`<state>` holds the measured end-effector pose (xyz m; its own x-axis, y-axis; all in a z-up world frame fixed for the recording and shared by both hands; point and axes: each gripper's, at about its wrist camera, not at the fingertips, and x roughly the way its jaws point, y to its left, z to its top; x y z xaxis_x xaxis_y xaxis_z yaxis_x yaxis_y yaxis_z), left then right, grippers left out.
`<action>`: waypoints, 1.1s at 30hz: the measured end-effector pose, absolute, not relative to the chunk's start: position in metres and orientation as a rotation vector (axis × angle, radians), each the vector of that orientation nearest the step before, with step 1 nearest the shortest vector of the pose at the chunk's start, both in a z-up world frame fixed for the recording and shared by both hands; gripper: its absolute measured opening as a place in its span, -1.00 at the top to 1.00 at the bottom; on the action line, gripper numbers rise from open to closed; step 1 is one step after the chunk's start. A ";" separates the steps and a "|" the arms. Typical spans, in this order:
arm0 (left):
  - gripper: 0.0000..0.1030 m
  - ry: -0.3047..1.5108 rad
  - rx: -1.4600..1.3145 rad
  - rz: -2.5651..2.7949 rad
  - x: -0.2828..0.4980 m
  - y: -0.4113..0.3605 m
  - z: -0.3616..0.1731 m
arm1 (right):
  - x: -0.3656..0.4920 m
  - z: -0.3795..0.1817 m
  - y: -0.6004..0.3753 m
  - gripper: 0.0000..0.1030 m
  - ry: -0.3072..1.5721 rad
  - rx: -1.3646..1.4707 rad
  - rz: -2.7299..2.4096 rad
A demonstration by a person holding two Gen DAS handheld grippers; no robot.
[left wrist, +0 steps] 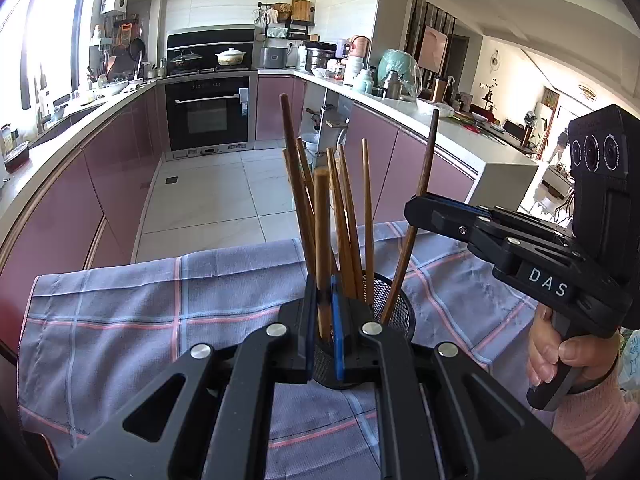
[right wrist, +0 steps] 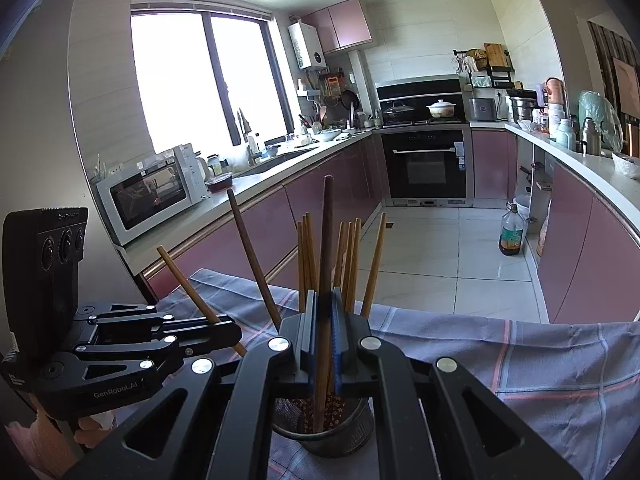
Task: Organize utensils
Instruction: 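Lower both held chopsticks into the mesh cup and open both tools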
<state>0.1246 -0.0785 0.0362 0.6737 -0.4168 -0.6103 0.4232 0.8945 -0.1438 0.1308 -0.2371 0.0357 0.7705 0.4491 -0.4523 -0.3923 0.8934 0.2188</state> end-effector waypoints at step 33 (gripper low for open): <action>0.41 0.710 -0.003 -0.443 0.143 -0.076 0.013 | 0.138 0.017 -0.226 0.75 0.567 0.097 0.444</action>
